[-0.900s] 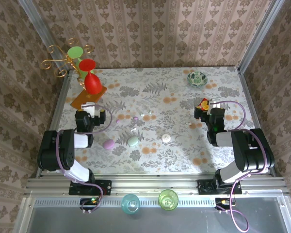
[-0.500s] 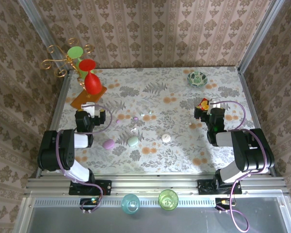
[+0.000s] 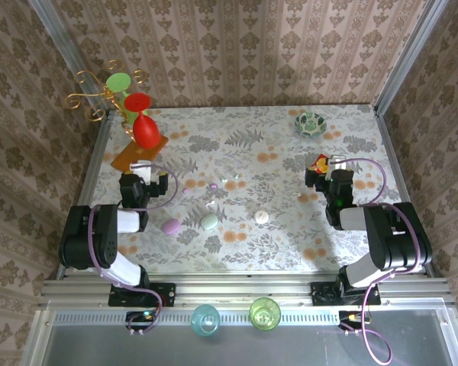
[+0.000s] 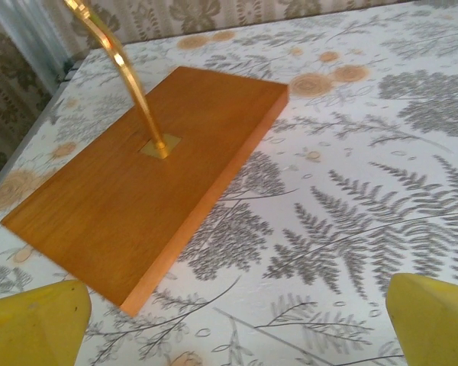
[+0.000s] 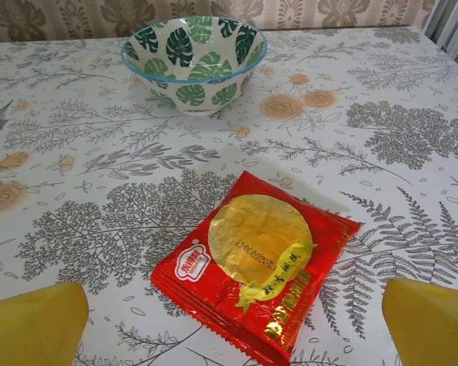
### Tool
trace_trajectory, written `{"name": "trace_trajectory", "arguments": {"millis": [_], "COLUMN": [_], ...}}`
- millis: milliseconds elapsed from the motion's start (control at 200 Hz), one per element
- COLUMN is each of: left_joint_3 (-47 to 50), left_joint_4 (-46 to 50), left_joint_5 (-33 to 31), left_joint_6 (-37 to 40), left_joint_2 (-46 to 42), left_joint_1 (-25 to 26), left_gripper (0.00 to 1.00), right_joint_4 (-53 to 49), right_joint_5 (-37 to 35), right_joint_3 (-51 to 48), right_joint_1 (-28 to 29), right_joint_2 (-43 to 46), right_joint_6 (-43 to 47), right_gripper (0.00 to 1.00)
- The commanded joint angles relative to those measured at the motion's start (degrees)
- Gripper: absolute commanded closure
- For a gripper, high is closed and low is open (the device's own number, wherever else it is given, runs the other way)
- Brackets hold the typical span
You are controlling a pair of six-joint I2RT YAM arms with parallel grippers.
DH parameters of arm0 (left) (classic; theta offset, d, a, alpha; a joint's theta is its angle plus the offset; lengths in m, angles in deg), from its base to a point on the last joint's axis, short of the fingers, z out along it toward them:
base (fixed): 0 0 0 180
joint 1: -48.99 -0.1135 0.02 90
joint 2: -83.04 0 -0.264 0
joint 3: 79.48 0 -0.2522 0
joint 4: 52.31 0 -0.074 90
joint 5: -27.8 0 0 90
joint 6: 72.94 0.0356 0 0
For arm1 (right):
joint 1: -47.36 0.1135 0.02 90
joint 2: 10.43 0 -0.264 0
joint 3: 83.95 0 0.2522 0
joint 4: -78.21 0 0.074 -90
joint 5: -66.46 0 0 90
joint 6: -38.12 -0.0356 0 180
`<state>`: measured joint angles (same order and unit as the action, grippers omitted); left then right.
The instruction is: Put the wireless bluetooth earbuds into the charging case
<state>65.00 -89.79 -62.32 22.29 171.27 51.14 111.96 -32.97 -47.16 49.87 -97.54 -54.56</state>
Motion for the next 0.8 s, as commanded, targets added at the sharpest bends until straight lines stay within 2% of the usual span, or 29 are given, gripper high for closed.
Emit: {"name": "trace_trajectory", "arguments": {"millis": [0, 80, 225, 365, 490, 625, 705, 795], "left_joint_3": [1.1, 2.2, 0.4, -0.2, -1.9, -4.4, -6.3, -7.5], "left_joint_4": [-0.8, 0.1, 10.2, 15.9, 21.5, 27.0, 31.1, 33.7], "left_joint_5": [1.3, 4.8, 11.5, 12.1, 11.5, 9.3, 6.3, 6.6], "left_joint_6": [2.1, 3.6, 6.0, 8.9, 11.1, 14.4, 15.4, 15.0], "left_joint_2": [-3.5, -6.3, -11.7, -15.0, -17.3, -18.8, -19.1, -20.0], "left_joint_1": [1.1, 1.4, 3.0, 6.7, 10.8, 16.2, 19.1, 20.5], "left_gripper": [0.00, 0.00, 0.00, 0.00, 0.00, 0.00, 0.00, 0.00], "right_joint_4": [-1.4, -7.1, -16.6, -27.0, -41.9, -51.3, -56.7, -61.1], "right_joint_5": [-0.8, -1.6, -1.4, -3.8, -5.4, -7.7, -10.3, -12.8], "right_joint_3": [-0.6, 0.1, 0.8, 2.5, 6.8, 9.1, 11.0, 12.5], "right_joint_1": [1.4, 2.0, 2.7, 5.0, 7.4, 13.8, 19.7, 26.5], "right_joint_2": [4.9, 10.3, 18.4, 25.6, 30.4, 32.9, 32.2, 30.8], "right_joint_6": [2.0, 1.8, -1.7, -6.3, -14.6, -19.9, -23.6, -29.4], "right_gripper": [0.00, 0.00, 0.00, 0.00, 0.00, 0.00, 0.00, 0.00]}}
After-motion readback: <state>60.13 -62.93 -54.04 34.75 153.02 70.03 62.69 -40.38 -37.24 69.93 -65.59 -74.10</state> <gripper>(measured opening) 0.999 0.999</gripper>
